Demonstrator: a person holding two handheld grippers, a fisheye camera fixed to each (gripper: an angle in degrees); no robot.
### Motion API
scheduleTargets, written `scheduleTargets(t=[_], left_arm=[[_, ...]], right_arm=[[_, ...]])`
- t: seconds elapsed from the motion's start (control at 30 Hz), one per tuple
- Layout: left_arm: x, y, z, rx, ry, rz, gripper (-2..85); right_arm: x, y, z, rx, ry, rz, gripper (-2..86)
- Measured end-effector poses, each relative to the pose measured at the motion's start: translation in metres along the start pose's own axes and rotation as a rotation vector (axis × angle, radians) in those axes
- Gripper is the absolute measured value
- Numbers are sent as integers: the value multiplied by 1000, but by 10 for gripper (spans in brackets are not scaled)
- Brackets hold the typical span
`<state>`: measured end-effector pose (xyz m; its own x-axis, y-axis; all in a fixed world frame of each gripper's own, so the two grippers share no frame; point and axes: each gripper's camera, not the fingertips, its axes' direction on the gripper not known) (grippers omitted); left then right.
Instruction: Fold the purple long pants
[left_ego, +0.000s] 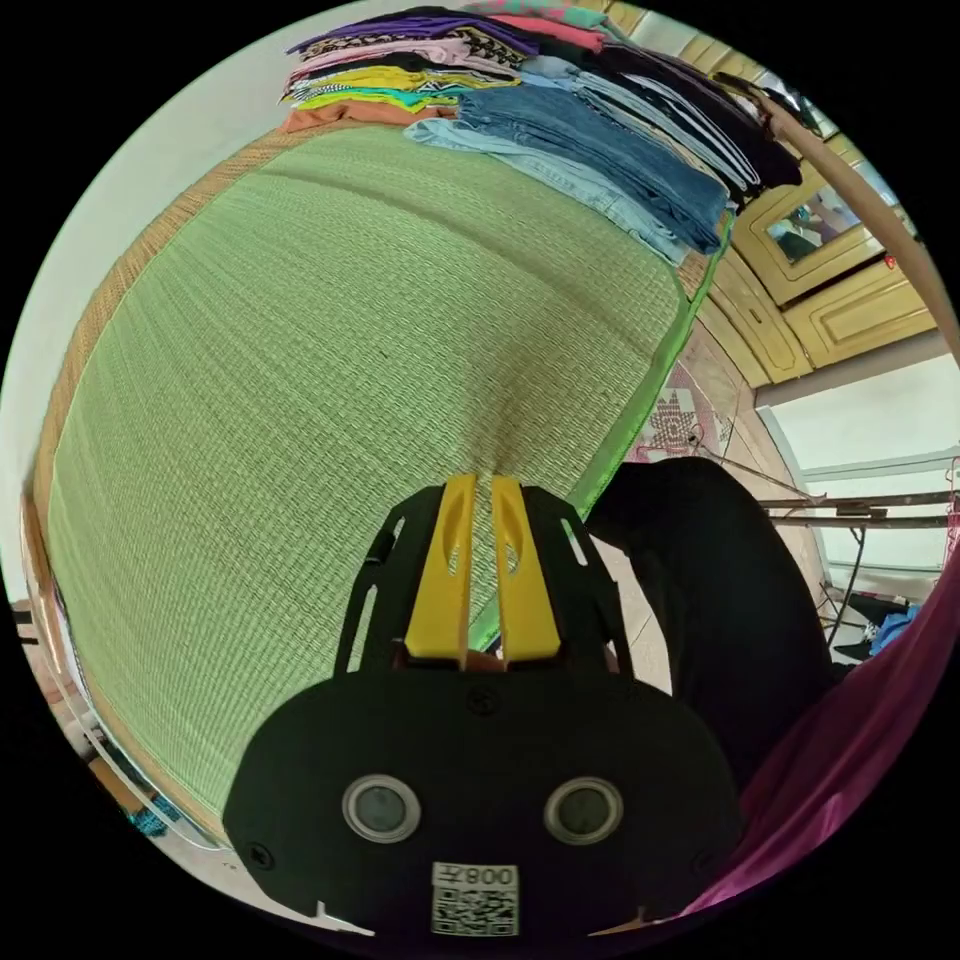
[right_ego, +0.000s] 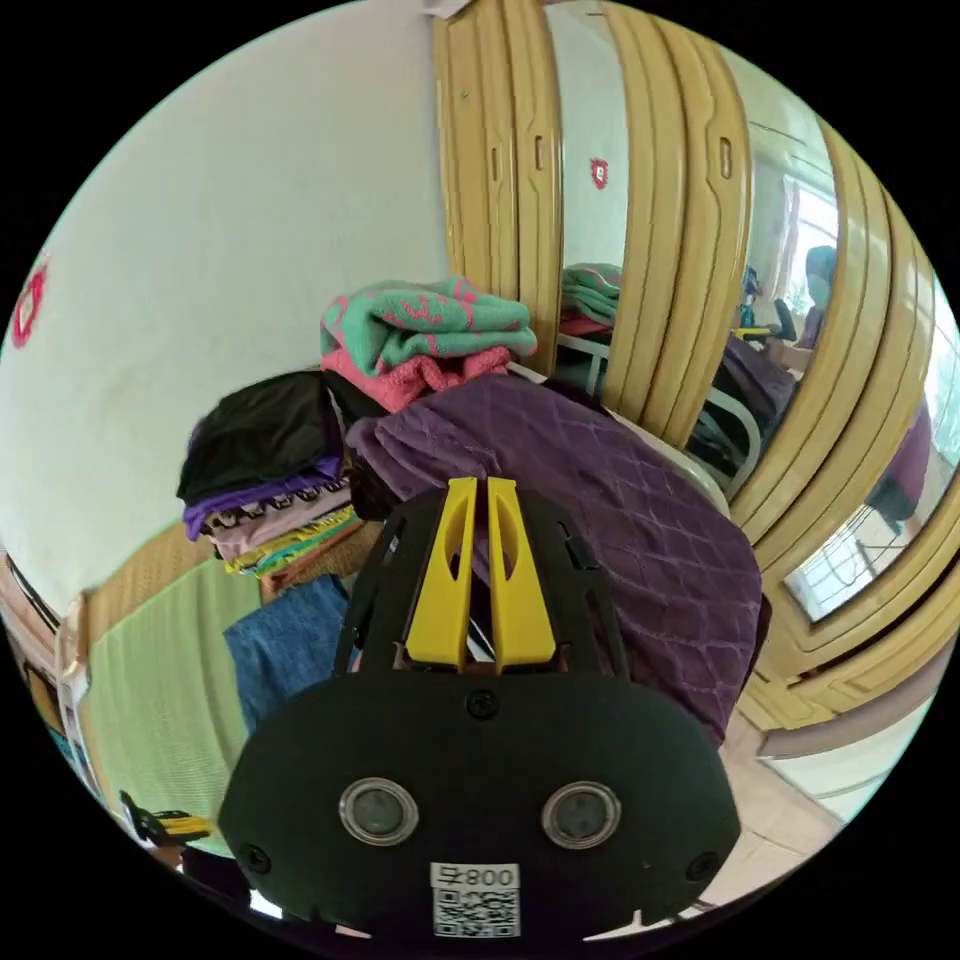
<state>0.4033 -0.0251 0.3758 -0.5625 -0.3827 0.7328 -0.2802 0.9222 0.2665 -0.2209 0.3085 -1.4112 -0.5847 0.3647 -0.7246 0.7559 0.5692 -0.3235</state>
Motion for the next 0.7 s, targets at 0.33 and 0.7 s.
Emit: scheduleTargets(t=[0.33, 0.7], left_arm=[[-59, 118, -41, 227, 391, -66, 2], [-137, 321, -165, 590, 538, -3, 28]], right_arm=[[80, -25, -113, 240, -533, -72, 5], [75, -50, -199, 276, -960, -236, 8]])
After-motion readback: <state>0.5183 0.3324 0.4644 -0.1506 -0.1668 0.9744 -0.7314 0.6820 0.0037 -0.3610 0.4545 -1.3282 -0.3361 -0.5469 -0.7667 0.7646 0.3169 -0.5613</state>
